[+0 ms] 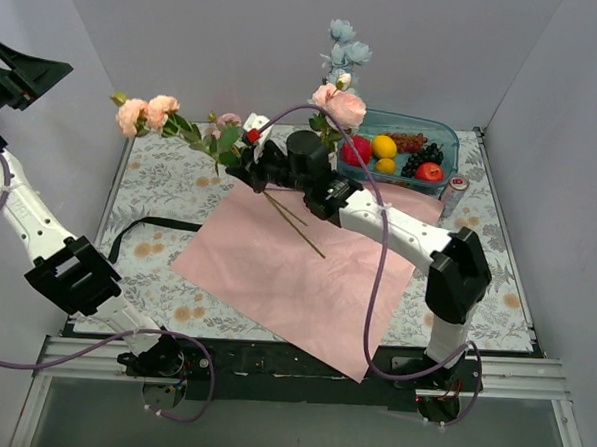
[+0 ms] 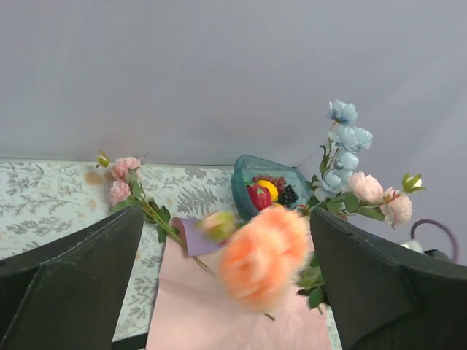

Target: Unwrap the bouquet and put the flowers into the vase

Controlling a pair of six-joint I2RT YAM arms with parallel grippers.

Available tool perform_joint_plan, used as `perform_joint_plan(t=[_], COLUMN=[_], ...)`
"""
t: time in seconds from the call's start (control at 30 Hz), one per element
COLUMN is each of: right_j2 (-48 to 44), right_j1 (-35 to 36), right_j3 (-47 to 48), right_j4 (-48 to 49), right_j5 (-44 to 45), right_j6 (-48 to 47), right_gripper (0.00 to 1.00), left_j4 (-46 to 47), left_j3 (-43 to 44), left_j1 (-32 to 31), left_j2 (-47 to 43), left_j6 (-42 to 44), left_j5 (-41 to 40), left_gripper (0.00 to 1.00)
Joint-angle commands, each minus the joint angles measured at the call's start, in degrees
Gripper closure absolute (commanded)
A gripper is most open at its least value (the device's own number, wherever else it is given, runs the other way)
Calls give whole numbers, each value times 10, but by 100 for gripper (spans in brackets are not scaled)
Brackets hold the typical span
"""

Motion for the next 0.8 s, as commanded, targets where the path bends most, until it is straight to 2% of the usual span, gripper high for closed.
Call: perform_joint_plan(t=[0.0,0.07,0.33,0.53,0.63,0.7,0.73,0.77], right_j2=[-92,-115,-187,-263,-317,-353,-359,-361], right_j1=[-4,-4,-3,-18,-63,-109,-121,-146], right_j3=[47,52,79,58,-10,-70,-139,-161], right_j4=[51,59,87,130,222,348,412,528], right_j5=[-15,-20,-63,-16,16,41,60,96], right_j6=[2,3,30,-21,-16,11,22,36], right_gripper=[99,99,99,99,99,99,99,99], left_j4=[125,126,119,-23,-54,-65,-70,-78], left_j3=[-38,-78,-132,-128,-127,-122,-113,-109], left_j1=[20,20,0,-80,-125,-144,-150,-163], left_j2=[2,-14,-62,-72,-68,-57,-53,-44], left_j6=[-136,-118,-80,69,101,108,115,119], left_j5=[92,90,68,-16,-58,-78,-86,-92], left_gripper=[2,2,2,2,2,2,2,2])
